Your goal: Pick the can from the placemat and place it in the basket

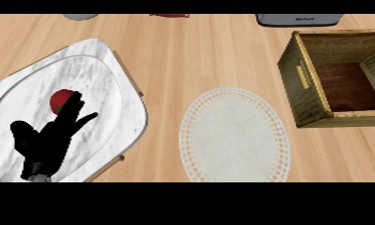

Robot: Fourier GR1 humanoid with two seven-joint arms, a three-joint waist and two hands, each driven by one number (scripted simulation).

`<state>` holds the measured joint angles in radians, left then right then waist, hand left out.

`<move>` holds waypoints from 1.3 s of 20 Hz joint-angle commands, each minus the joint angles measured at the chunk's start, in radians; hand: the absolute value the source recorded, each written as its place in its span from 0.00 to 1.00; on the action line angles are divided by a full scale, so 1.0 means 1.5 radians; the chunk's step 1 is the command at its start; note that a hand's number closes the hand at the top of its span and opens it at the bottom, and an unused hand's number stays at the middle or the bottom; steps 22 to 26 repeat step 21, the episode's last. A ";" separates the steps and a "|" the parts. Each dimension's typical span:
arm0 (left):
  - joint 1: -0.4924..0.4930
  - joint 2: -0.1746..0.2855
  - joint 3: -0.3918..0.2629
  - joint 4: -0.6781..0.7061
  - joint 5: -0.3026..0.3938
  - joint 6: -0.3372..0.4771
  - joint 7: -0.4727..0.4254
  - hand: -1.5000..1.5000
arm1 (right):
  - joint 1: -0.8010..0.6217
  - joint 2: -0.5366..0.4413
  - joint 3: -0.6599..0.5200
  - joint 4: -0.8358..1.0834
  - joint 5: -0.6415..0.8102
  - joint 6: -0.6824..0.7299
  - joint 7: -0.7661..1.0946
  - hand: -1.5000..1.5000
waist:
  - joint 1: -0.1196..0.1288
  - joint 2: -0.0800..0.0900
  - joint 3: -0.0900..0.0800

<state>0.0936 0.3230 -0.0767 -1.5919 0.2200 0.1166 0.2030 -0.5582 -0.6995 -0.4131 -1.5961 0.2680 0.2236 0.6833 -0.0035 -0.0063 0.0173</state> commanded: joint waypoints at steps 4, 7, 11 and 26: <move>0.050 -0.002 -0.027 0.052 -0.014 0.004 0.074 0.50 | 0.037 -0.022 -0.018 0.030 0.008 0.004 -0.100 0.00 | 0.002 0.007 -0.011; 0.056 0.000 -0.026 0.078 -0.013 -0.018 0.038 0.50 | -0.006 -0.066 -0.046 0.078 -0.001 0.011 -0.114 0.00 | 0.007 0.008 -0.012; 0.040 -0.005 -0.020 0.111 -0.022 -0.014 0.020 0.50 | 0.008 -0.049 -0.099 0.103 -0.027 -0.017 -0.132 0.00 | -0.003 0.010 -0.011; 0.079 -0.017 -0.028 0.076 -0.029 -0.001 0.025 0.50 | 0.063 -0.150 -0.259 0.181 -0.096 0.039 -0.142 0.00 | -0.022 0.003 -0.010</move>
